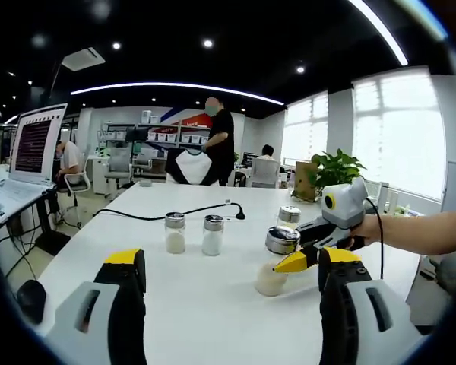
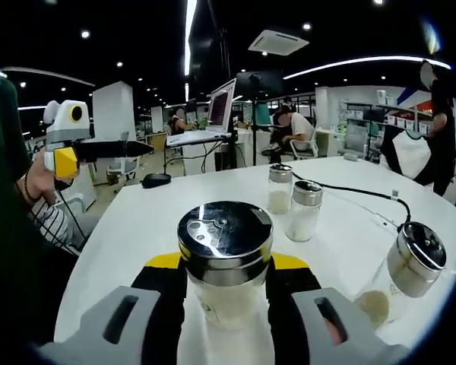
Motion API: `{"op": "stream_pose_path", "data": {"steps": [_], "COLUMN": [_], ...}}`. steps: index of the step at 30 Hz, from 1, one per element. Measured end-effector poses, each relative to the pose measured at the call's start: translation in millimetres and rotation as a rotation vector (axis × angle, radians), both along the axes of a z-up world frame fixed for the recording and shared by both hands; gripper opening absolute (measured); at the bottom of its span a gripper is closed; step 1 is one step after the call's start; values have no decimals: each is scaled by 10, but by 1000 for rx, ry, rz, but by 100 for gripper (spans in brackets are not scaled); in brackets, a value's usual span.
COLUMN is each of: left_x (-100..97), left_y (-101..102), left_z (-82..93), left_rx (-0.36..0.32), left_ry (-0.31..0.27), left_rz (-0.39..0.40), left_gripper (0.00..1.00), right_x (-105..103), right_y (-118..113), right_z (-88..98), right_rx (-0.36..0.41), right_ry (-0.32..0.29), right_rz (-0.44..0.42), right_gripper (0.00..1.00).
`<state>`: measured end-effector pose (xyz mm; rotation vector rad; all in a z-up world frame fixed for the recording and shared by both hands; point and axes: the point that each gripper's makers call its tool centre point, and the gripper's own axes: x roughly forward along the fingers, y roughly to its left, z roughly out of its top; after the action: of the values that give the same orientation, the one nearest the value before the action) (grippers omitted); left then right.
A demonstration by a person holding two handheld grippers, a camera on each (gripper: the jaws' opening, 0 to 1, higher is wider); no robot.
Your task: Rotate the seasoning bottle until the label or dispensing opening points toward the visible target arrow and the bottle remains upright within the marked orientation range
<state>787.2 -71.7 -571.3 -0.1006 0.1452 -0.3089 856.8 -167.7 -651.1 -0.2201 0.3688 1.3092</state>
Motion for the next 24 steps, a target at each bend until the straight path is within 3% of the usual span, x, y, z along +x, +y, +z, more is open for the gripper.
{"op": "stream_pose_path", "data": {"steps": [24], "left_x": [25], "left_y": [-45], "left_z": [17], "left_rx": [-2], "left_ry": [-1], "left_rz": [-12], "left_gripper": [100], "right_x": [16], "right_y": [17], "right_z": [-10], "right_rx": [12], "right_ry": [-17], "right_rz": [-29], "right_gripper": [39]}}
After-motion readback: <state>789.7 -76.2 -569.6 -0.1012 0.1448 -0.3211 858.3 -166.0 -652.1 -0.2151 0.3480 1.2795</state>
